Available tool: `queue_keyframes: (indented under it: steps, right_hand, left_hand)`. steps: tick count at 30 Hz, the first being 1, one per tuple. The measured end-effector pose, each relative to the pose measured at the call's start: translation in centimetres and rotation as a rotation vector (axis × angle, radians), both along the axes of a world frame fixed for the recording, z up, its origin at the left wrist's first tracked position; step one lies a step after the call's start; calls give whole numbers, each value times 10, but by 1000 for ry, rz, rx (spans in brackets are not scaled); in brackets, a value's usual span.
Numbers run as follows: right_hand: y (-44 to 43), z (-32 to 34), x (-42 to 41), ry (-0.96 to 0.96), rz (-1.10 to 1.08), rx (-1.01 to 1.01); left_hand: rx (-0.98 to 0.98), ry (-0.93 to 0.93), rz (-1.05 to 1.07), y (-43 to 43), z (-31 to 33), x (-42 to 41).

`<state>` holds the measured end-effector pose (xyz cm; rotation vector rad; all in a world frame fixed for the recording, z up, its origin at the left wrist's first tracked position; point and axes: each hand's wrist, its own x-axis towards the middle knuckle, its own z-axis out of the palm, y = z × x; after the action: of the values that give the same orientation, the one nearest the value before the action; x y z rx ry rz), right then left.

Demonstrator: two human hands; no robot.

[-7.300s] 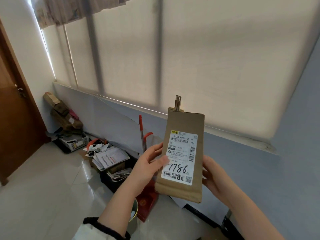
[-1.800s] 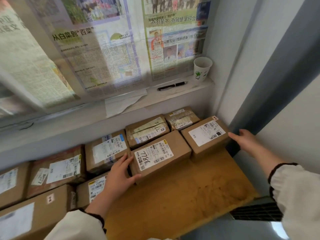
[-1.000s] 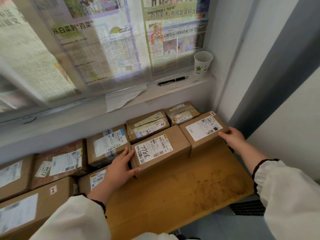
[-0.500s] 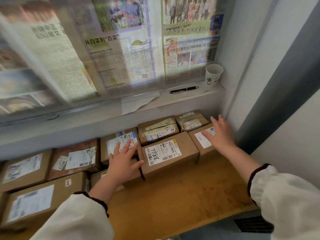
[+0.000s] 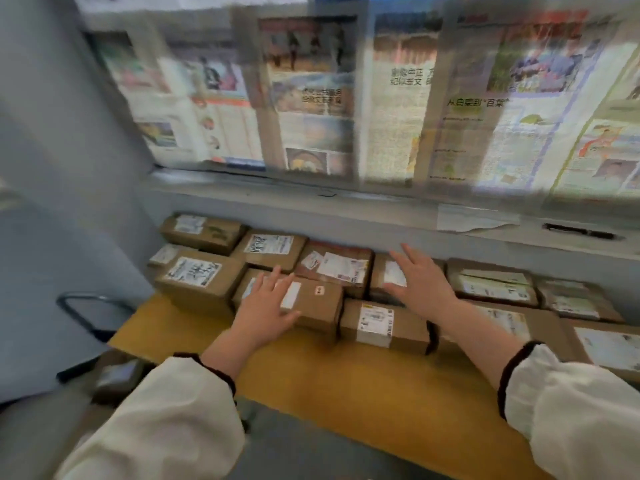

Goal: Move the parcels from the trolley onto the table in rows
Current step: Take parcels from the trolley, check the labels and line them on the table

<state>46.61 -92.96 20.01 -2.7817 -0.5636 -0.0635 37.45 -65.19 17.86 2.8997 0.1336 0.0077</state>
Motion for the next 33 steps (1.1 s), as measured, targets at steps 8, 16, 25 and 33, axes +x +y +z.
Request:
queue_keyframes:
  steps: [8, 16, 25, 33]
  right_hand:
    - [242, 3, -88, 130, 506, 83]
    - [423, 3, -146, 209, 844, 97]
    - [599, -51, -168, 413, 1062, -52]
    - [729, -100, -183, 485, 1131, -203]
  left_hand:
    - [-49, 7, 453, 166, 13, -198]
    - [-111, -34, 840, 270, 2, -325]
    - [-304, 55, 1179, 367, -58, -360]
    - [-416, 53, 1271, 460, -100, -359]
